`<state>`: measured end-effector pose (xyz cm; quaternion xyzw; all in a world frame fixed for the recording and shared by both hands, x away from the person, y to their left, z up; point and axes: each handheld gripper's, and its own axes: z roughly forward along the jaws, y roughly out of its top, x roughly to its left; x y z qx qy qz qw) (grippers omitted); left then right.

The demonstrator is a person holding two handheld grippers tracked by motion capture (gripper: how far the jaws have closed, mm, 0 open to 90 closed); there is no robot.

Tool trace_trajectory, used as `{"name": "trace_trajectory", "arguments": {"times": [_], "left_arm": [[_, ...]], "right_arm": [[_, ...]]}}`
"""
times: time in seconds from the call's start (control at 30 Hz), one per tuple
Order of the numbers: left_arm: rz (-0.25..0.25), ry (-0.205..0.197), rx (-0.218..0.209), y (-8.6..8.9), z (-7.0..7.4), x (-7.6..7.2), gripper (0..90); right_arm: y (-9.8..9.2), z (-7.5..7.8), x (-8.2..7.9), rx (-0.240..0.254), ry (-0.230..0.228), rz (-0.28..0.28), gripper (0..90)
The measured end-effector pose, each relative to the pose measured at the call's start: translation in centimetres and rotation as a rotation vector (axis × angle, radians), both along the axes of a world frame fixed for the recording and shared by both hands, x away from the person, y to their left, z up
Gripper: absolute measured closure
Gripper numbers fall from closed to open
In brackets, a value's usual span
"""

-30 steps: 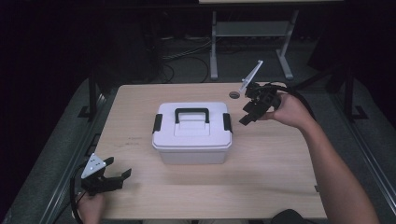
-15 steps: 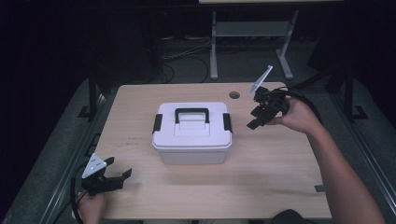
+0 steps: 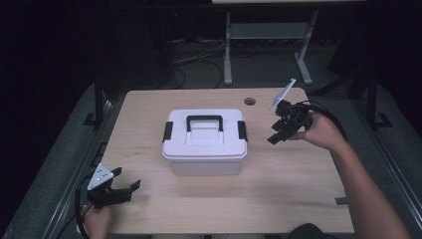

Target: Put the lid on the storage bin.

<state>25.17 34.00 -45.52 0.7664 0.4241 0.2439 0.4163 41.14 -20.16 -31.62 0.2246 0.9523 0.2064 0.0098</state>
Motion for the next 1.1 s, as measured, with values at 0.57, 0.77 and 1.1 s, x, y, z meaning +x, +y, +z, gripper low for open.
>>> {"name": "trace_trajectory", "arguments": {"times": [0.57,0.77,1.1], "left_arm": [[-0.001,0.0,0.004,0.0,0.0,0.0,13.4],[-0.001,-0.001,0.006,-0.1,0.1,0.0,13.4],[-0.002,0.0,0.01,-0.2,0.1,-0.1,13.4]], "right_arm": [[-1.5,-2.6,-0.8,0.02,0.029,-0.022,38.6],[-1.9,-3.4,-1.1,0.034,0.033,-0.026,38.5],[-2.8,-4.9,-1.8,0.042,0.053,-0.037,37.7]]}}
